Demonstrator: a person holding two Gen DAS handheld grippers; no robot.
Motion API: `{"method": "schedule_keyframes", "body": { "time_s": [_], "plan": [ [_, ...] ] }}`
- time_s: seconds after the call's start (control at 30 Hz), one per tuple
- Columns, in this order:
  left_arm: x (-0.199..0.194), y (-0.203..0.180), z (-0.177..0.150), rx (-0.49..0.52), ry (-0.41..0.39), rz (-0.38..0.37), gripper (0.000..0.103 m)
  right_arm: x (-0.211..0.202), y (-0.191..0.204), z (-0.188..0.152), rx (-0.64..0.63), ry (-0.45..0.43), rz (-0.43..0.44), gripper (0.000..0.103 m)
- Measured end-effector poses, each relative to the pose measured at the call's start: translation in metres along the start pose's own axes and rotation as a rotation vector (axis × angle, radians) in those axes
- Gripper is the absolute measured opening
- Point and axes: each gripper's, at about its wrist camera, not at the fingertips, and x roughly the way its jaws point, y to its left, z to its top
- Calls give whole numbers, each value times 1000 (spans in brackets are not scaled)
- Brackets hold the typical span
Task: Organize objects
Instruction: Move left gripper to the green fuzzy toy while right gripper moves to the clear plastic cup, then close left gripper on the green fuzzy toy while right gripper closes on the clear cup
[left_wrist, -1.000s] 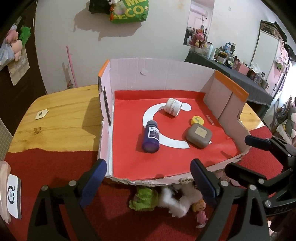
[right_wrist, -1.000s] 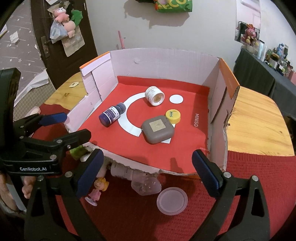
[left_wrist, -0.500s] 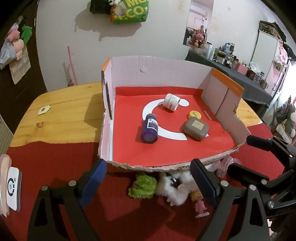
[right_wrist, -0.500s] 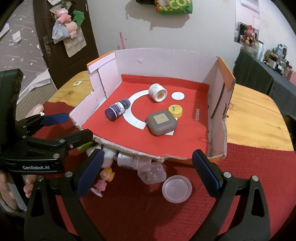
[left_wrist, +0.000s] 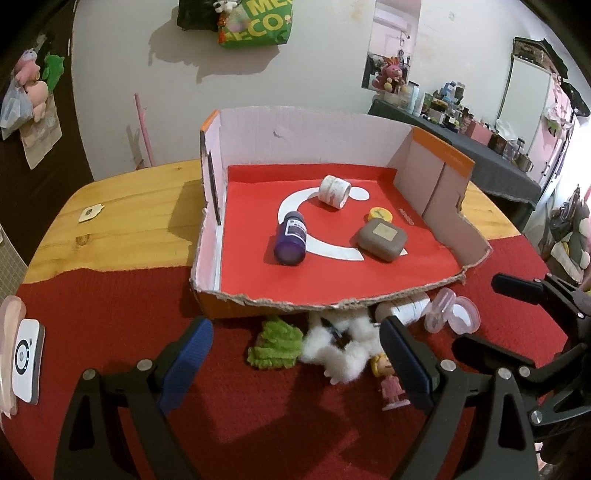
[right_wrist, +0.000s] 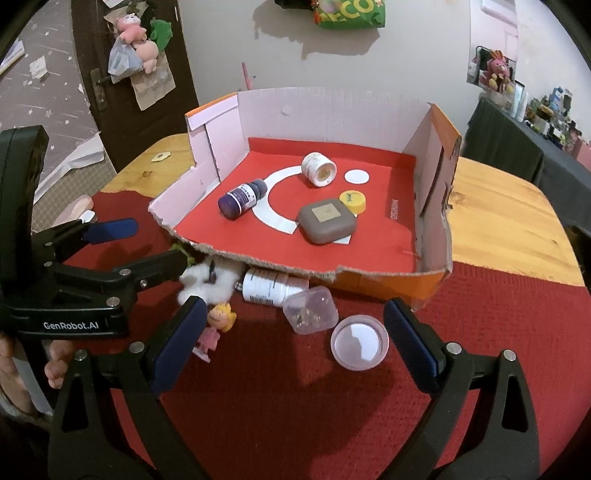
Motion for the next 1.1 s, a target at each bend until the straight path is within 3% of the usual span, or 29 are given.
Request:
{"method": "schedule_keyframes", "body": {
  "time_s": [0.37,0.53,0.87,1.1],
  "plan": [
    [4,4,-13,-11,14,15,93,0,-4,-16,9,7,-1,97],
    [4,5,-15,-9,8,23,93,6,-8,-19,21,24,2,67],
    [15,15,-15,-28,41,2,64,19,-5,-15,-5,44,5,54],
    [23,20,-16,-34,64,-10,54,27,-5,-13,-13,60,10,48]
  ]
}}
